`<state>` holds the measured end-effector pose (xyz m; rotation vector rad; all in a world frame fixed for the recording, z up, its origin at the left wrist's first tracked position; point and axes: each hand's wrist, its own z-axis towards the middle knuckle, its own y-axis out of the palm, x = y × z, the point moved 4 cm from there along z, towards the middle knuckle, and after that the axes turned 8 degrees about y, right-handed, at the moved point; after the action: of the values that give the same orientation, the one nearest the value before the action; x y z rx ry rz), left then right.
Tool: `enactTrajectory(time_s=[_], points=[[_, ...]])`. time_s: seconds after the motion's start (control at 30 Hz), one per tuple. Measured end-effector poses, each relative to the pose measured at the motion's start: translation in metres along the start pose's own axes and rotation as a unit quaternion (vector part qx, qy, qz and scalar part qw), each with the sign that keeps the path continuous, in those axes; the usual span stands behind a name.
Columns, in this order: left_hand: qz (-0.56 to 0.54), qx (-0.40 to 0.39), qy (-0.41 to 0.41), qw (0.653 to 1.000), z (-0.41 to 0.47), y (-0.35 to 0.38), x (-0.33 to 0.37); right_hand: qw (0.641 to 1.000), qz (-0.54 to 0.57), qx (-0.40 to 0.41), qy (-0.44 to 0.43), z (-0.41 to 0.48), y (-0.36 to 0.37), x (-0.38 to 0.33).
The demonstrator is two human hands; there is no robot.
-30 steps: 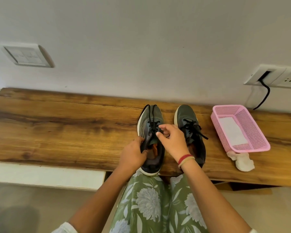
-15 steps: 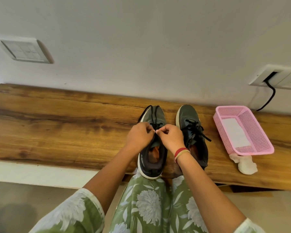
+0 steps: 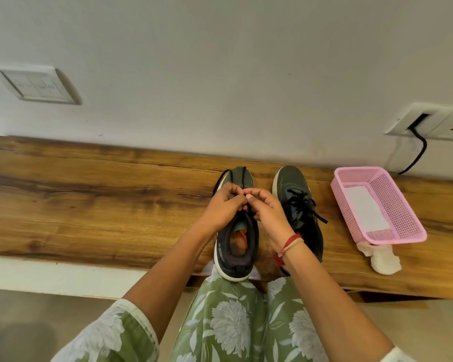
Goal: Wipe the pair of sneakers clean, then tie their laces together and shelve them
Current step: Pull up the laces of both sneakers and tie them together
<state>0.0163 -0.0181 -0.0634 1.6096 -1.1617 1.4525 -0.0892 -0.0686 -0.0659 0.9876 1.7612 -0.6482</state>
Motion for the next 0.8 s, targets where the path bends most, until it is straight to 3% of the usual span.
enactTrajectory(time_s=[0.17,0.3,0.47,0.8], points=[[0.091,0.017,0.072,0.993,-0.004,-0.003,0.006,1.000,0.001,0.001,-0.009,-0.001,-0.003,-0.010],[0.048,0.049,0.080,0.994,-0.010,-0.014,0.004,0.998,-0.055,-0.002,-0.002,0.000,-0.014,-0.003],[0.053,-0.019,0.096,0.994,-0.018,0.001,0.020,0.998,-0.021,-0.027,-0.045,-0.009,-0.007,-0.019],[0.047,-0.035,0.113,0.992,-0.031,-0.010,0.064,0.996,-0.050,-0.045,-0.059,-0.029,-0.009,-0.063]])
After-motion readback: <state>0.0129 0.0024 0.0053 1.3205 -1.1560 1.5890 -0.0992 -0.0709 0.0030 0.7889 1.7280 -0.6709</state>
